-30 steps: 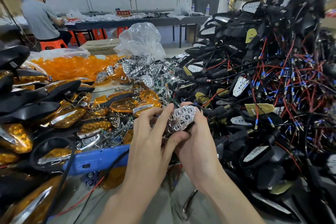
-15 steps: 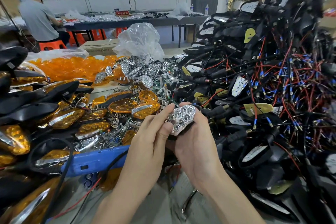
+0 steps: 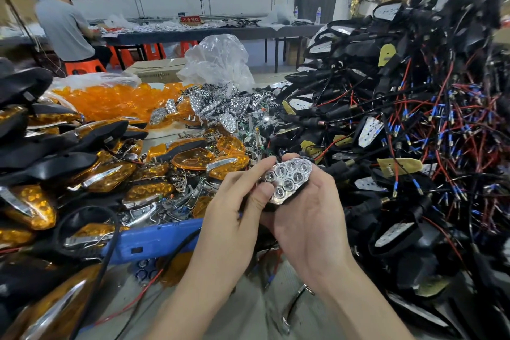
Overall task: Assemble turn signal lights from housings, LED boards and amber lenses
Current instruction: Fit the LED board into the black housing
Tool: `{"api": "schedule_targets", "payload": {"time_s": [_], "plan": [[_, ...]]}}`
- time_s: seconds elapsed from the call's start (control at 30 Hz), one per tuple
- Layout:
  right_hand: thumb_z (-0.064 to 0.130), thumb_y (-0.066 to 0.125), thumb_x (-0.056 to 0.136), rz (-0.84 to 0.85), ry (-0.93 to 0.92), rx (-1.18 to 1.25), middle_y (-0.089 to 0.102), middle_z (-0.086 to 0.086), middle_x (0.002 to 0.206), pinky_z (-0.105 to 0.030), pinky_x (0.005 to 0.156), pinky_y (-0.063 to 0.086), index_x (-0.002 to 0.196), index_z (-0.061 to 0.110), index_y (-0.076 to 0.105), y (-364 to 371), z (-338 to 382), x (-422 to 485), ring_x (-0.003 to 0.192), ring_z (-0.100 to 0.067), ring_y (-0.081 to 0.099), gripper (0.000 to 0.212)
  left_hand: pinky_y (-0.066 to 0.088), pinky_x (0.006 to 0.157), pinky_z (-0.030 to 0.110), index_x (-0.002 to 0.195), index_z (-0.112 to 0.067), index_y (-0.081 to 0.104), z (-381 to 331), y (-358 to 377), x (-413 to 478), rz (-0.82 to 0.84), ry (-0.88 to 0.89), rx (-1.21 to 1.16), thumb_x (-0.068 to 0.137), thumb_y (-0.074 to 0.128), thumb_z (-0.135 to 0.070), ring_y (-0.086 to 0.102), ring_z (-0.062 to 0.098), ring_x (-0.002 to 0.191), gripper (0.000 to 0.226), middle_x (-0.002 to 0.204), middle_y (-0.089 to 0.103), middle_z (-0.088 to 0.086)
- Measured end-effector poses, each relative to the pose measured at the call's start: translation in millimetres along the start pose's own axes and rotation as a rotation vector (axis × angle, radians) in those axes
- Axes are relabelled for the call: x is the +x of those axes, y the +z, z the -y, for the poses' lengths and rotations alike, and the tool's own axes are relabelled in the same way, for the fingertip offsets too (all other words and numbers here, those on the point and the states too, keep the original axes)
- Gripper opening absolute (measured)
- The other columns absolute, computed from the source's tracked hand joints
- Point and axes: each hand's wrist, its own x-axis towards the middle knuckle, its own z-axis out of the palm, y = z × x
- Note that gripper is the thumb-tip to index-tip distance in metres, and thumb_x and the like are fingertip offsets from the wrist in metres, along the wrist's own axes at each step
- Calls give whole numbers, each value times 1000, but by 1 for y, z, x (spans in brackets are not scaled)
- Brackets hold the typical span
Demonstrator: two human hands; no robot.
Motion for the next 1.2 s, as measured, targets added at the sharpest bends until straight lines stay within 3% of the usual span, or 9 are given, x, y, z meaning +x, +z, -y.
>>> {"api": "schedule_targets", "payload": {"time_s": [0.1, 0.3, 0.63, 0.73, 0.8, 0.87, 1.0, 1.1, 1.2], "plan": [[39, 38, 96, 9, 11, -13, 71, -2, 103, -38, 88, 55, 92, 28, 69, -2, 1, 0, 103, -17, 67, 33, 37, 89, 3, 129, -50, 57, -1, 0, 1, -3, -7, 14, 96, 51, -41, 54, -6, 115, 34, 118, 59, -20], [39, 45, 91, 1, -4, 55, 68, -5, 103, -44, 87, 55, 94, 25, 66, -2, 0, 1, 103, -20, 66, 25, 38, 89, 5, 134, -47, 56, -1, 2, 0, -12, -9, 28, 96, 51, -41, 54, -4, 114, 38, 115, 58, -18], [42, 41, 95, -56, 7, 87, 69, -2, 98, -37, 75, 58, 91, 26, 71, -2, -2, -2, 93, -17, 68, 35, 40, 86, 6, 133, -55, 50, 2, 4, -1, -34, 15, 97, 97, 49, -44, 54, -2, 111, 37, 112, 55, -19], [45, 47, 91, -69, 16, 105, 72, -4, 101, -36, 73, 59, 91, 26, 73, 0, -2, -1, 94, -18, 71, 32, 40, 85, 6, 134, -55, 50, 1, 4, -1, -38, 31, 134, 99, 48, -43, 55, -2, 109, 37, 112, 54, -20], [36, 59, 90, -100, 18, 65, 72, -7, 109, -36, 74, 60, 102, 25, 71, 1, -4, 1, 100, -20, 70, 20, 42, 85, 8, 139, -52, 47, -1, 4, -2, -31, 47, 181, 100, 46, -45, 55, -1, 110, 39, 113, 53, -20], [21, 68, 84, -142, -5, -9, 70, -10, 115, -38, 78, 61, 111, 22, 64, -2, -6, 2, 104, -25, 68, 27, 43, 87, 11, 146, -52, 35, -4, 2, -6, -9, 87, 268, 102, 39, -48, 51, -3, 114, 44, 120, 49, -23], [13, 65, 88, -152, -79, -18, 73, -11, 106, -42, 69, 60, 114, 21, 59, -6, 4, 5, 88, -26, 70, 28, 43, 86, 18, 148, -57, 16, -9, -7, -15, 15, 104, 471, 103, 23, -58, 47, -5, 117, 45, 130, 40, -32], [15, 61, 89, -147, -112, 32, 70, -11, 106, -53, 74, 58, 112, 22, 55, -15, 13, 7, 86, -27, 67, 25, 44, 81, 21, 146, -44, 29, -9, -16, -16, 12, 132, 641, 103, 25, -56, 52, 1, 106, 45, 120, 49, -25], [17, 61, 91, -132, -104, 85, 68, -11, 109, -55, 76, 57, 118, 22, 50, -21, 17, 8, 86, -26, 69, 30, 50, 61, 20, 135, -35, 50, -10, -24, -13, 14, 154, 757, 102, 33, -47, 61, 2, 84, 39, 105, 59, -20]]}}
